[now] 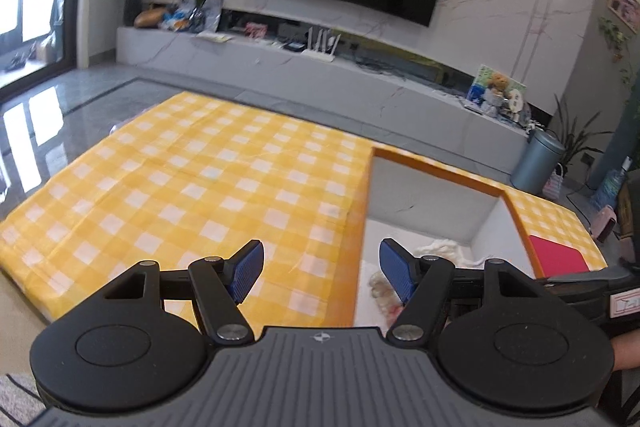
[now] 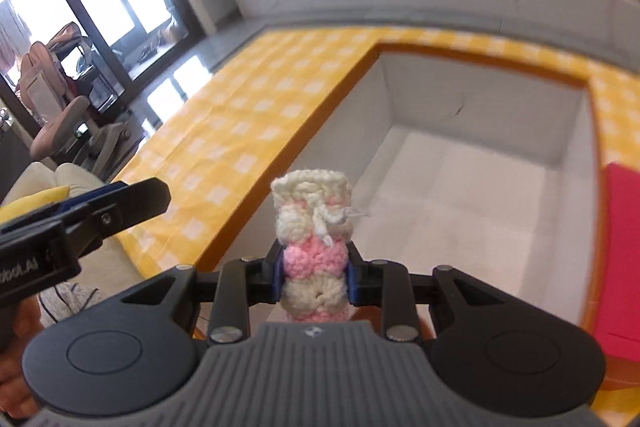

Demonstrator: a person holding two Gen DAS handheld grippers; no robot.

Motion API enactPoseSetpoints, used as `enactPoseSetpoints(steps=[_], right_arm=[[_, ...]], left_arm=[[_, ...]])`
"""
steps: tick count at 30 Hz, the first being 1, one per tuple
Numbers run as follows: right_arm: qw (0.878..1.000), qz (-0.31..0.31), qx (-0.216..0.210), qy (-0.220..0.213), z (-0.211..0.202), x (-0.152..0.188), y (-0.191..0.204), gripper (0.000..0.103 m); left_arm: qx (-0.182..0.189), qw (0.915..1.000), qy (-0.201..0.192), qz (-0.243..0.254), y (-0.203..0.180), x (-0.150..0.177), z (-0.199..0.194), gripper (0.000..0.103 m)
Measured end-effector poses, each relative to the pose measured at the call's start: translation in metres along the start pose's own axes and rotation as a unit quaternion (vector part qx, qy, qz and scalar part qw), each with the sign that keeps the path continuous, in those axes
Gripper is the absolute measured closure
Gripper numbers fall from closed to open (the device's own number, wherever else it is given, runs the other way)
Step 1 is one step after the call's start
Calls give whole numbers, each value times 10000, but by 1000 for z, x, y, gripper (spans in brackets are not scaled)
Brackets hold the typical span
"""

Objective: Organize soft objects
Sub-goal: 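Lower the crocheted toy into the white pit and open the right tool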

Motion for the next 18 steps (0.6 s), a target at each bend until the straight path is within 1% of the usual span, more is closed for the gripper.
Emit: enactPoseSetpoints(steps=[3,5,8,10,12,14,15,17,18], right_arm=[[9961,536,-465,529,22,3,-5,75],[9934,603,-529,814,35,4,-6,75],[9896,517,-601,1198,52,3,-10,75],[9865,620,-661,1364,62,2,-17,74],[9848,636,-750,1429,66,2,-21,74],[9847,588,-725,1474,70,3,-21,73],[9850,534,-686,1492,72,5,-21,71],[9838,433,-738,1578,73,8,-16,61],[9843,318,-749,1568,72,7,-12,43]], left_arm=[[51,9999,32,-141,6,-1,0,25],[80,9998,19,-200,9,-1,-1,25],[50,9996,47,-270,13,-1,1,25],[32,9994,116,-319,14,-1,4,25],[67,9991,203,-369,16,0,7,25],[106,9988,240,-411,17,1,8,25],[110,9988,236,-408,17,1,7,25],[91,9990,216,-370,17,1,7,25],[84,9992,208,-343,16,2,7,25]])
Point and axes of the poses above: each gripper's, at about its wrist camera, not at the fingertips, and z roughly the way its jaws point, y to its left, x to its underside, the point moved 2 cm from there along z, roughly the way its jaws point, and after that the axes turned 6 degrees about -y, right-handed, at the moved point
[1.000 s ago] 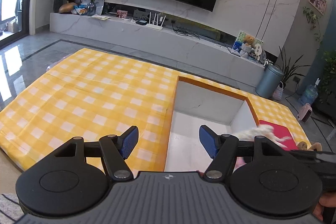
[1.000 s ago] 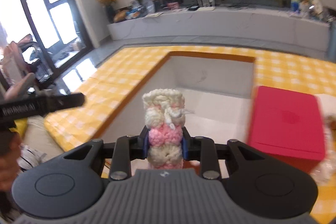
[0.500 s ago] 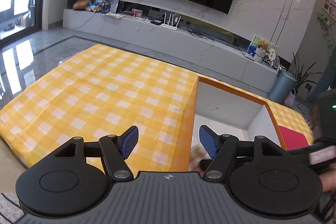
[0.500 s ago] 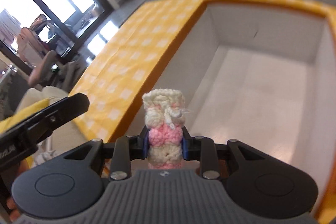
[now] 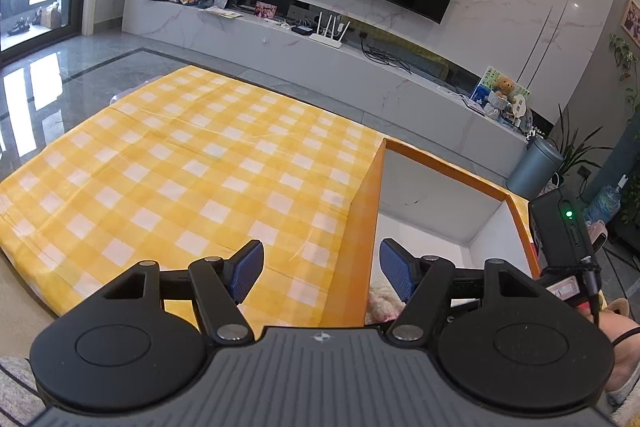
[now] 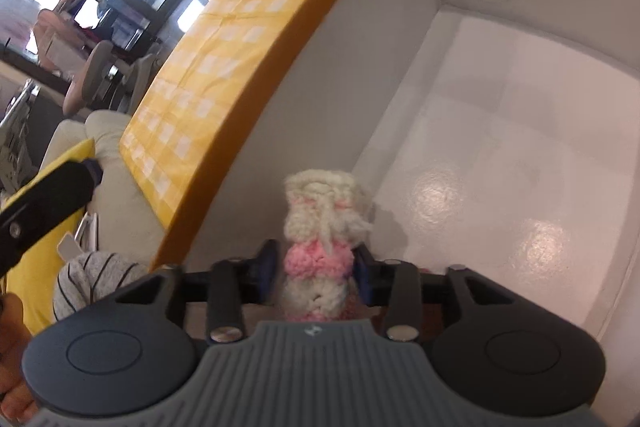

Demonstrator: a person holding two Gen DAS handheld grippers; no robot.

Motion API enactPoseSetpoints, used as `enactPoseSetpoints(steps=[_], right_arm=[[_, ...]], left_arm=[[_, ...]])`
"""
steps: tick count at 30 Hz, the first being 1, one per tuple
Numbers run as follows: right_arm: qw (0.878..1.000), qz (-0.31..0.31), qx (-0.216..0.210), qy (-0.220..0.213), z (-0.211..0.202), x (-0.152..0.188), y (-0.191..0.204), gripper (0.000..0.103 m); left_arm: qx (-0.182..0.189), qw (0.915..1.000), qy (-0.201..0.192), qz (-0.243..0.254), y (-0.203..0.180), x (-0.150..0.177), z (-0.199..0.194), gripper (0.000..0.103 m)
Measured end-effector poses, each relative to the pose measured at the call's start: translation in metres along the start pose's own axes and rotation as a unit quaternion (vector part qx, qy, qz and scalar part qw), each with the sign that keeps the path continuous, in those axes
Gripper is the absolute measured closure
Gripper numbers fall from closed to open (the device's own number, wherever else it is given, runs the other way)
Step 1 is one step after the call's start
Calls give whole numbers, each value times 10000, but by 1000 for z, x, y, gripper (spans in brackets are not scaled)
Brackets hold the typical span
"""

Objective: Organize soft objects
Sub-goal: 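Lower the crocheted toy into the white pit and open the right tool, then grasp the plastic-wrapped white bundle with the left tool while the right tool grasps the orange crocheted fruit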

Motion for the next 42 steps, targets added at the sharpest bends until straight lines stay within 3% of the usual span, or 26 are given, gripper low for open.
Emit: enactPoseSetpoints(steps=[1,3,6,10,13,17,23,26,29,38,40,42], right_arm=[[9998,-152,122,-71,-2,0,5,26],[9972,-455,549,-217,-5,-4,13,14],[9922,-766,946,-285,-10,-6,24,8],[9756,-1305,1603,-735,-26,-6,39,5],[9652,-1585,1675,-1232,-49,-7,44,3],[9511,-1925,1958,-1414,-78,-2,48,3],[9287,-1734,2375,-2259,-150,14,34,3],[9119,-1323,2739,-2757,-182,27,17,3],[9032,-897,2862,-3070,-205,44,-2,3],[8757,-355,3353,-3457,-250,91,-45,3],[8651,-267,3530,-3552,-262,100,-57,3],[8477,-50,4032,-3446,-267,108,-76,3]], left_arm=[[-6,10000,-7,20,-1,0,0,25],[-4,10000,-3,22,-1,0,0,25],[-5,10000,-13,23,-2,0,0,25],[10,10000,-95,26,-4,-1,-2,25],[46,9998,-174,45,-6,-2,-4,25],[158,9993,-313,99,-11,-1,-8,25],[264,9982,-476,232,-26,1,-11,22],[409,9980,-372,315,-37,5,-9,22],[562,9973,-297,381,-49,9,-8,22],[743,9919,-240,998,-95,25,-15,22],[755,9907,-236,1110,-104,26,-18,22],[766,9903,-255,1133,-112,26,-22,22]])
Point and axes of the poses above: each gripper's, at about its wrist camera, not at the fingertips, and z roughly the way its jaws point, y to its left, x to its underside, the point moved 2 cm from there along z, roughly the way its jaws point, and after that the axes turned 6 degrees about -y, right-handed, at the moved point
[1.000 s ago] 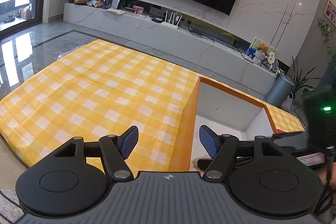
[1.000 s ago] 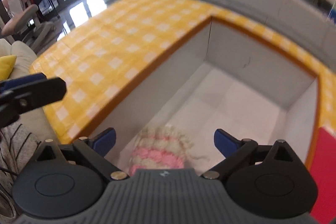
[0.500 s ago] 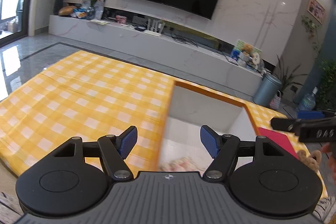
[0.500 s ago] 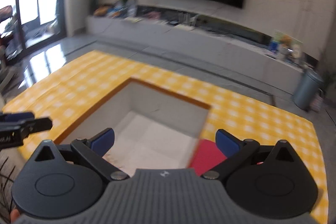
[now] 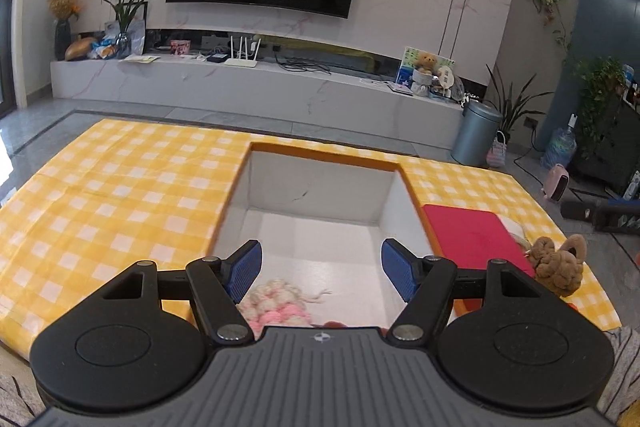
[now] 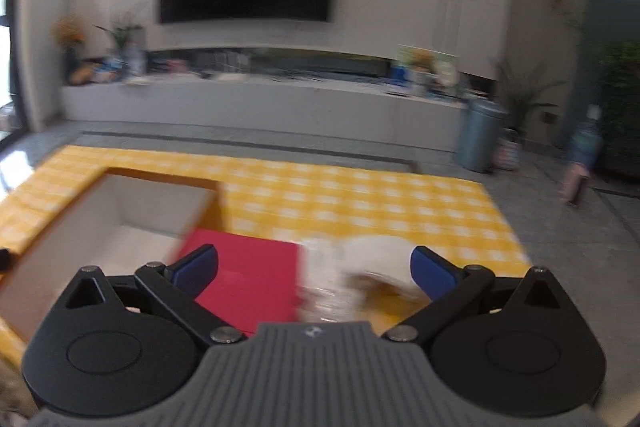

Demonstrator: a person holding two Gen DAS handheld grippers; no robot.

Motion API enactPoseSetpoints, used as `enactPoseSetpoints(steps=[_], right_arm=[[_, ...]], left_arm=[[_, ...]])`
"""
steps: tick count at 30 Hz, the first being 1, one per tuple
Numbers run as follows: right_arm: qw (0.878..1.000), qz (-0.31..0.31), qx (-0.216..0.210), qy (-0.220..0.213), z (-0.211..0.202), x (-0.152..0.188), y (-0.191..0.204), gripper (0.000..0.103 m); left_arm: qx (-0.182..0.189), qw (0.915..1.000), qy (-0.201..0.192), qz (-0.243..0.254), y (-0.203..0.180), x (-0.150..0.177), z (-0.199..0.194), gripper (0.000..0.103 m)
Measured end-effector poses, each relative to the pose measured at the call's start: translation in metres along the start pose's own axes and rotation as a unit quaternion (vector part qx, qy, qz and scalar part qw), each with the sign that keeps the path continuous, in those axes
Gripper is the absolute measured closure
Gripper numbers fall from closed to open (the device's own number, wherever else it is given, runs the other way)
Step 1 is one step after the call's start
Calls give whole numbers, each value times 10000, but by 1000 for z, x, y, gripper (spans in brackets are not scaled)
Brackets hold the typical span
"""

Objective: Organize soft objects
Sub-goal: 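Grasp the plastic-wrapped white bundle with the left tool while the right tool grasps the orange crocheted fruit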

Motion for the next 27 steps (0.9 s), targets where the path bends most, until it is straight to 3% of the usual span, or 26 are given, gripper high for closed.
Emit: enactPoseSetpoints(steps=[4,10,18,23,27], right_arm=[[9921,-81,1185,416,16,23,-41,3],[9817,632,1607,801,27,55,-98,3],[9733,1446,1517,941,42,80,-137,3],[9676,1952,1303,934,48,90,-153,3],[9628,2217,1205,968,56,96,-161,3]], left_arm=[[167,9999,34,20,-21,-6,2,22],[456,9989,107,101,-64,-8,18,22],[841,9899,568,987,-137,-2,55,22],[1323,9838,652,1022,-171,-2,71,22],[1514,9765,653,1388,-207,-1,85,22]])
Point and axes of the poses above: each gripper's, at about its wrist camera, not at the fingertips, and z roughly the way its jaws point, y to its left, x to its underside, the point moved 2 cm from there along z, roughly the way its jaws point, and after that the axes turned 6 degrees about -y, right-handed, at the moved point
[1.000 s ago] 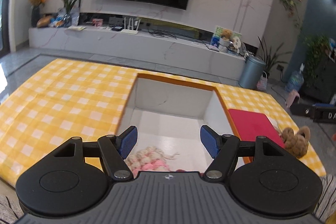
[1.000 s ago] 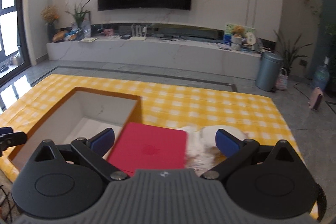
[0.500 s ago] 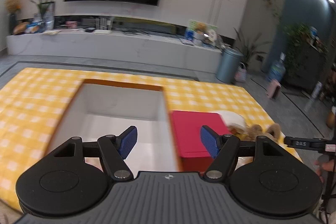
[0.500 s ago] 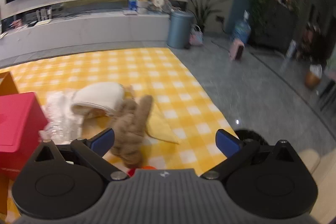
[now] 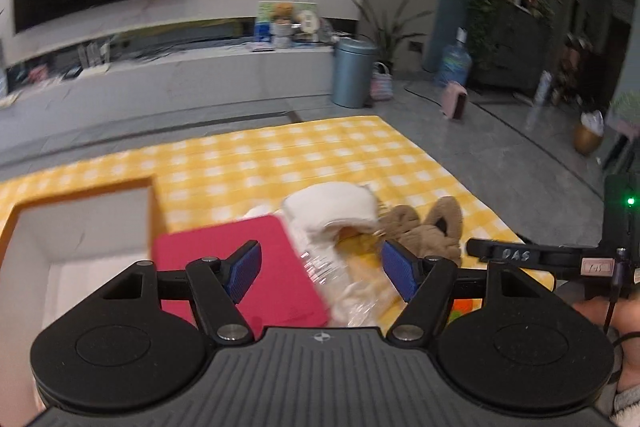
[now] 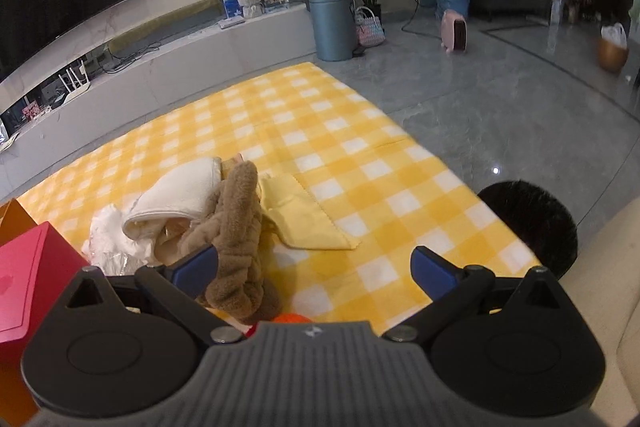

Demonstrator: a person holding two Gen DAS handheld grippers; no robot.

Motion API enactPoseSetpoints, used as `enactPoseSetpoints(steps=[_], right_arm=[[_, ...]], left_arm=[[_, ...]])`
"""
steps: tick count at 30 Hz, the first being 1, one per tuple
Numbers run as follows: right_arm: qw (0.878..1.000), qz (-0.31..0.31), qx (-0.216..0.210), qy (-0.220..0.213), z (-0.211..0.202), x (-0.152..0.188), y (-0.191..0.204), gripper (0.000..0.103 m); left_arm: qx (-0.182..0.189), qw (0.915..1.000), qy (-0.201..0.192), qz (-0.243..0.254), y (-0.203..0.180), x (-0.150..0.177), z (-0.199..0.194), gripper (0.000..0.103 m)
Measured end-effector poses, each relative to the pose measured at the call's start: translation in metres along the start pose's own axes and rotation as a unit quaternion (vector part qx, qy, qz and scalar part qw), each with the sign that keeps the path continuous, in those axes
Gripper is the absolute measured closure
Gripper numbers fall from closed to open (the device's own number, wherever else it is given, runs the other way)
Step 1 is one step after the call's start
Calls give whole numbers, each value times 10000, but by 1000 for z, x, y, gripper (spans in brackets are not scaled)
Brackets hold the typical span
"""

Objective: Organize soft objects
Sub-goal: 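Grasp the plastic-wrapped white bundle with the left tool while the right tool grasps the orange crocheted fruit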

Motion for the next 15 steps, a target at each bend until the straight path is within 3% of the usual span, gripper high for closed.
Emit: enactPoseSetpoints(steps=[3,6,10,15], right_arm=[[9997,128,-119,175,7,3,-5,3],[9983,401,-332,258,9,4,-16,3],[9972,637,-225,310,9,6,-31,3],[9930,968,-256,630,20,11,-43,3]], left_arm=[[89,9997,127,185,-18,-7,21,22],[297,9981,496,213,-30,-8,43,22],[441,9932,1036,285,-40,-2,74,22],[114,9887,1443,398,-49,11,105,23]])
Point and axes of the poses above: each gripper's, at about its wrist camera, not at the fingertips, and z roughly the way its jaws point, y to its left, x to its underside, the point moved 2 cm from there along z, roughly the way its jaws point, and after that the axes turned 6 degrees about -y, right-handed, at the moved point
